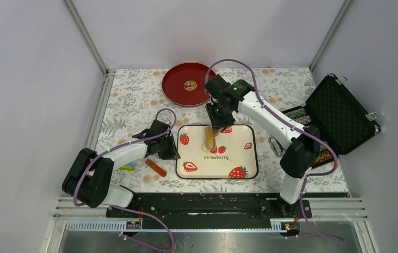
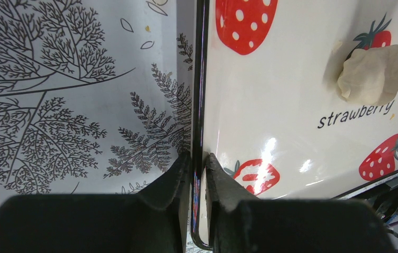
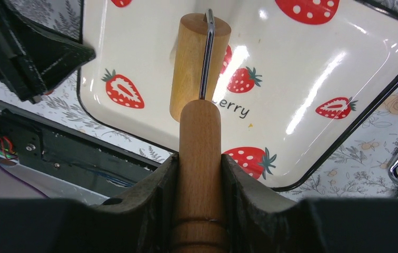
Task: Roll out the dumpling wrappers from the dough
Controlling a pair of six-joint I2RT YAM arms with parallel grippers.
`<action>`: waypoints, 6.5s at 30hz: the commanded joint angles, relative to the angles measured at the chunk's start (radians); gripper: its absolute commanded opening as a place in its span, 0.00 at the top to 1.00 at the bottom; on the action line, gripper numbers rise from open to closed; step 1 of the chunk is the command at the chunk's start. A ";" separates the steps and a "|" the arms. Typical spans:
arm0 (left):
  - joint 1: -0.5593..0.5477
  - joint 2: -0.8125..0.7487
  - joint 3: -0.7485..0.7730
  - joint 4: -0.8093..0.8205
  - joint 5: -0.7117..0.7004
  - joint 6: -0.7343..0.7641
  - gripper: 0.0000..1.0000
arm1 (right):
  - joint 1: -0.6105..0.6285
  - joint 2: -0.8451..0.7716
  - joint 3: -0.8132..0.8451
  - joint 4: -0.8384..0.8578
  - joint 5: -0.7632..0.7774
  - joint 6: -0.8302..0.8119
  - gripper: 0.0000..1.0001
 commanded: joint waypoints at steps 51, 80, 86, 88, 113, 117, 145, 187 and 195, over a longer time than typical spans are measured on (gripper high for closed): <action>0.005 0.037 -0.014 -0.007 -0.057 0.028 1.00 | 0.038 0.129 0.043 -0.030 -0.037 0.014 1.00; 0.004 0.038 -0.013 -0.007 -0.058 0.029 1.00 | 0.044 0.149 -0.030 -0.035 0.087 -0.016 1.00; 0.005 0.039 -0.012 -0.007 -0.057 0.028 1.00 | 0.047 0.156 -0.039 -0.028 0.086 -0.013 1.00; 0.004 0.038 -0.012 -0.006 -0.057 0.029 1.00 | 0.047 0.157 -0.040 -0.028 0.086 -0.012 1.00; 0.004 0.038 -0.013 -0.007 -0.057 0.027 1.00 | 0.087 0.192 -0.081 0.001 0.102 0.011 1.00; 0.005 0.038 -0.012 -0.006 -0.058 0.027 1.00 | 0.087 0.199 -0.087 0.010 0.087 0.010 1.00; 0.005 0.037 -0.013 -0.006 -0.057 0.027 1.00 | 0.080 0.270 -0.160 0.041 0.105 0.004 1.00; 0.004 0.037 -0.014 -0.005 -0.058 0.027 1.00 | -0.029 0.264 -0.318 0.089 0.167 -0.026 1.00; 0.004 0.037 -0.014 -0.007 -0.056 0.027 1.00 | -0.038 0.260 -0.336 0.094 0.190 -0.033 1.00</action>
